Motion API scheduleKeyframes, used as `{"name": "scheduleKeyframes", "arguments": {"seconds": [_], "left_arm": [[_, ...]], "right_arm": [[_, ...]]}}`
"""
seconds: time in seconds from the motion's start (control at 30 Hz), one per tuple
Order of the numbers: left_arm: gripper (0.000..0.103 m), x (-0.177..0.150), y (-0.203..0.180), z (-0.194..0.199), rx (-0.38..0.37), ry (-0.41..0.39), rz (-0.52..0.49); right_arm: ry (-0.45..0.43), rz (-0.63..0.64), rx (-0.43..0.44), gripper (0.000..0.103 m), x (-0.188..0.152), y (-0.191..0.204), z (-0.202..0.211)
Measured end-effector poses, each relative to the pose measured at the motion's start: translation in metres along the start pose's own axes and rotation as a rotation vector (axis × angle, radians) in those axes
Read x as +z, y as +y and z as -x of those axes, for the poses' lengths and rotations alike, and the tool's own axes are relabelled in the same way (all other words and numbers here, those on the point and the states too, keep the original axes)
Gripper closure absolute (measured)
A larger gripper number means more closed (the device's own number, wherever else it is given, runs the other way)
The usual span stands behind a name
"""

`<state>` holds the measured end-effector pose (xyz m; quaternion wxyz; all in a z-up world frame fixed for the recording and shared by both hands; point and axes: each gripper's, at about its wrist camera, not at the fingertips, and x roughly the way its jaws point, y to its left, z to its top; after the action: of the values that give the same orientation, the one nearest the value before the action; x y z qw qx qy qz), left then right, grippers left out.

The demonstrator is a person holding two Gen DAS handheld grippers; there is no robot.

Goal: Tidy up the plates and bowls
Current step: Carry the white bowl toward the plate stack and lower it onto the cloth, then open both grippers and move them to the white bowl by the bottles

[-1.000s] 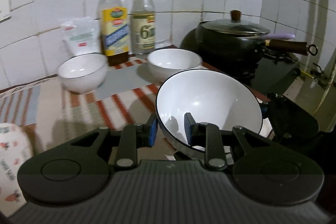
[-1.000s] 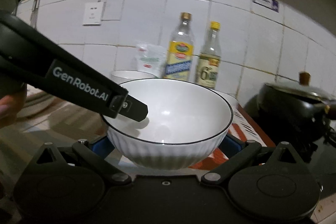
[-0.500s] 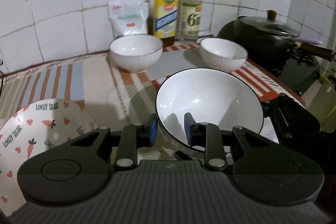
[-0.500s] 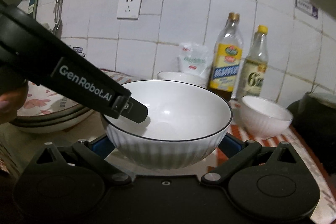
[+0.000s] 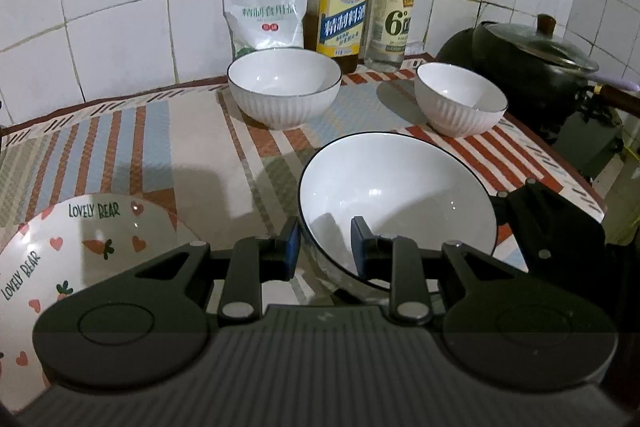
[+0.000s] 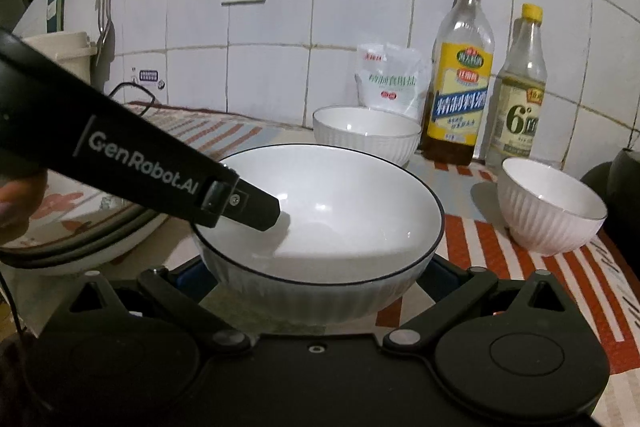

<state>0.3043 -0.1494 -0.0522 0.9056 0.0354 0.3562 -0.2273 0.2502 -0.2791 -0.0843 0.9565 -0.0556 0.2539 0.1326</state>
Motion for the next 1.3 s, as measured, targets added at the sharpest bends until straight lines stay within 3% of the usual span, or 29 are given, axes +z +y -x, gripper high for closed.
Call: {"name": "scheduleKeyframes", "arguments": {"seconds": [0.27, 0.37, 0.53, 0.83, 1.13, 1.3], "left_arm": [[0.077, -0.006, -0.002, -0.008, 0.024, 0.015, -0.006], [0.077, -0.005, -0.002, -0.007, 0.022, 0.021, -0.006], [0.060, -0.006, -0.003, 0.001, 0.008, 0.034, -0.014], [0.042, -0.006, -0.004, 0.039, 0.003, 0.000, -0.011], [0.038, -0.004, -0.010, 0.079, -0.004, -0.042, -0.062], [0.035, 0.003, -0.020, 0.096, -0.059, -0.027, -0.093]], "right_arm": [[-0.010, 0.061, -0.027, 0.000, -0.013, 0.008, -0.005], [-0.001, -0.002, 0.017, 0.000, -0.016, 0.002, 0.002], [-0.027, -0.084, 0.033, 0.000, -0.025, -0.007, 0.030], [-0.027, -0.128, 0.041, 0.000, -0.020, -0.024, 0.083], [-0.072, -0.155, -0.003, 0.000, 0.002, -0.040, 0.127], [-0.070, -0.161, 0.001, 0.000, 0.018, -0.048, 0.148]]}}
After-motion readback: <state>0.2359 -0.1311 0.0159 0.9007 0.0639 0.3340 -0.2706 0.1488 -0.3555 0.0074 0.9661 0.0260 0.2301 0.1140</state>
